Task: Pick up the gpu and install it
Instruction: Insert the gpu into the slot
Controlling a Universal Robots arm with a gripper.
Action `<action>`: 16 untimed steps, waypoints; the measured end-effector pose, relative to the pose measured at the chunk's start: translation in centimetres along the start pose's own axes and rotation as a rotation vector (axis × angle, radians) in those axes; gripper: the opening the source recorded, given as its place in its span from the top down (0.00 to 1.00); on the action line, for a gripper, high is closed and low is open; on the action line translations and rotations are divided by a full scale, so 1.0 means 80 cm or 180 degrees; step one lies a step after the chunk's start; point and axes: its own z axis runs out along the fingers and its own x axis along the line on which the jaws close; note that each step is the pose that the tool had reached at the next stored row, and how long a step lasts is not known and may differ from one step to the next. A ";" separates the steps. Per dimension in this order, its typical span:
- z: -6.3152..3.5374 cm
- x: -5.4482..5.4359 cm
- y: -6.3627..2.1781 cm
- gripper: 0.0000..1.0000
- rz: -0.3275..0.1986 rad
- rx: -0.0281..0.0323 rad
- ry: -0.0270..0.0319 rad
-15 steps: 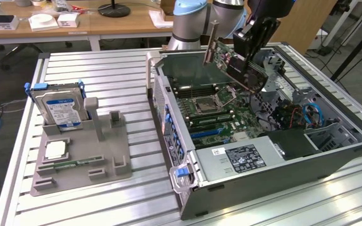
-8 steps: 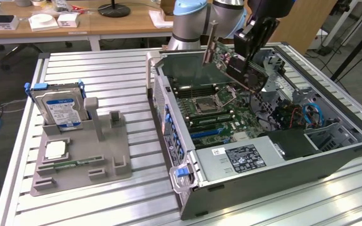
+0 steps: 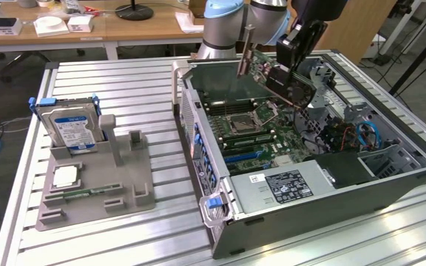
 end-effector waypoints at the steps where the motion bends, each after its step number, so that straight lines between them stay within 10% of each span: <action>1: 0.000 0.000 0.000 0.74 -0.0019 0.0000 0.0001; 16: 0.000 0.000 0.000 0.74 -0.0274 -0.0005 0.0012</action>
